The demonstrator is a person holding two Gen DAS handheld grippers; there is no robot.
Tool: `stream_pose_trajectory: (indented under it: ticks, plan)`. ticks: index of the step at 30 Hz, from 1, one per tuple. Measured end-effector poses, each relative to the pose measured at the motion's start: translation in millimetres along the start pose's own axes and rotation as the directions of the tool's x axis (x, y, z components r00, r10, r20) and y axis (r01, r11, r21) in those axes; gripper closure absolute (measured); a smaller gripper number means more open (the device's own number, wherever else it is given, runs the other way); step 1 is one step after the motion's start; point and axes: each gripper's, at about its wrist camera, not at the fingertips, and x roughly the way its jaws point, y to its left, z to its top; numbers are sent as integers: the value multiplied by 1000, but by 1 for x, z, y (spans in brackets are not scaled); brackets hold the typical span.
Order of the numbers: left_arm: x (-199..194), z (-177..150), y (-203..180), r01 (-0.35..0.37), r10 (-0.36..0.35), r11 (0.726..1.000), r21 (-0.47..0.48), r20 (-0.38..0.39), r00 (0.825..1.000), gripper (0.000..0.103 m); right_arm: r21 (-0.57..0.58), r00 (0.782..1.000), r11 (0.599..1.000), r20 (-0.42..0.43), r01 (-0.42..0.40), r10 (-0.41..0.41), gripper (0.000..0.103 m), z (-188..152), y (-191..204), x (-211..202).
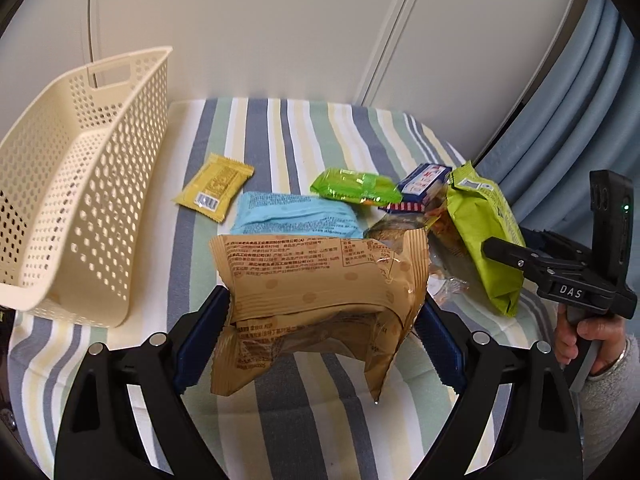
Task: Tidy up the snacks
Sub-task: 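Lift the brown bag into the basket and open the left gripper while the right gripper lifts the lime-green bag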
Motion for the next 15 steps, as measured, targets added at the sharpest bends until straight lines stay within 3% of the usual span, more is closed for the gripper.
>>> stream_pose_trajectory:
  ticks: [4, 11, 15]
  plan:
    - [-24, 7, -1, -10, 10, 1000, -5, 59, 998, 12, 58, 999, 997, 31, -46, 44, 32, -3, 4, -11]
    - [-54, 18, 17, -41, 50, 997, -61, 144, 988, 12, 58, 995, 996, 68, -71, 67, 32, -6, 24, -23]
    - [-71, 23, 37, -90, 107, 991, -94, 193, 975, 12, 65, 993, 994, 84, -85, 80, 32, -9, 33, -28]
